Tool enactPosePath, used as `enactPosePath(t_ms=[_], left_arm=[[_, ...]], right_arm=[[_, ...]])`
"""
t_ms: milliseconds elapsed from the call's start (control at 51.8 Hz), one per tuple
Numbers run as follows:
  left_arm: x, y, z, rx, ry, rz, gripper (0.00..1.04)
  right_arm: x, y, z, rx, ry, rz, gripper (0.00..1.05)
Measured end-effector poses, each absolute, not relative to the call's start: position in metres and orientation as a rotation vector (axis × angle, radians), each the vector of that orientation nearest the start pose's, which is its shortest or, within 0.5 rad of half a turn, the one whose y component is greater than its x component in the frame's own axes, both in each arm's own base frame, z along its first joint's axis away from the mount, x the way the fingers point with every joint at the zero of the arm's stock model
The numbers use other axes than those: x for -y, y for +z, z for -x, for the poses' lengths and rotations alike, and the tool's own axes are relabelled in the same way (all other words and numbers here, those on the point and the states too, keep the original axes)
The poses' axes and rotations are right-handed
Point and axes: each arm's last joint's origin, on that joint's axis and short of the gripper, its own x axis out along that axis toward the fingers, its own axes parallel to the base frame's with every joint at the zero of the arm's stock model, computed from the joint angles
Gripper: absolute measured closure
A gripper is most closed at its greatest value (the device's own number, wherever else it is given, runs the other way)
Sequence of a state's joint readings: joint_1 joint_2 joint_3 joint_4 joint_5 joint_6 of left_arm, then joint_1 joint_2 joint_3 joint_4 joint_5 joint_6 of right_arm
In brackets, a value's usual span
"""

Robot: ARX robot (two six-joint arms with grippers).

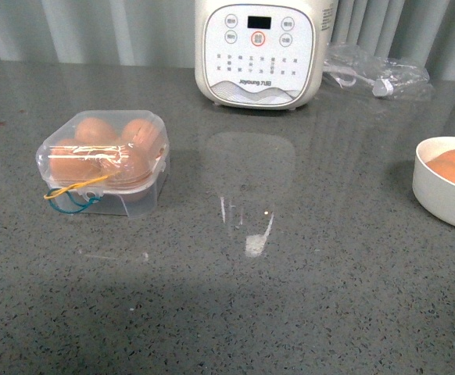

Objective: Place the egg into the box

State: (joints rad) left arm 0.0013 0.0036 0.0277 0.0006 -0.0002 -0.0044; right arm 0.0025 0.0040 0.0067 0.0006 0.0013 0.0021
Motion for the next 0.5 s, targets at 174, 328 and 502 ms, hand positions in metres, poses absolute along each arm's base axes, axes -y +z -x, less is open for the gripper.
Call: enactPosePath(t_ms=[174, 328, 502], left_arm=[[-0.0001, 0.1727, -0.0962, 0.025, 0.001, 0.004, 0.07], [-0.0001, 0.1727, -0.0962, 0.025, 0.001, 0.004, 0.07], [-0.0001, 0.1727, -0.0962, 0.025, 0.001, 0.004, 0.07]], right_arm=[[-0.0002, 0.1655, -0.0975, 0.003, 0.002, -0.002, 0.07], [-0.0002, 0.1655, -0.0975, 0.003, 0.001, -0.002, 0.07], [-0.0002, 0.1655, -0.0975, 0.003, 0.001, -0.002, 0.07]])
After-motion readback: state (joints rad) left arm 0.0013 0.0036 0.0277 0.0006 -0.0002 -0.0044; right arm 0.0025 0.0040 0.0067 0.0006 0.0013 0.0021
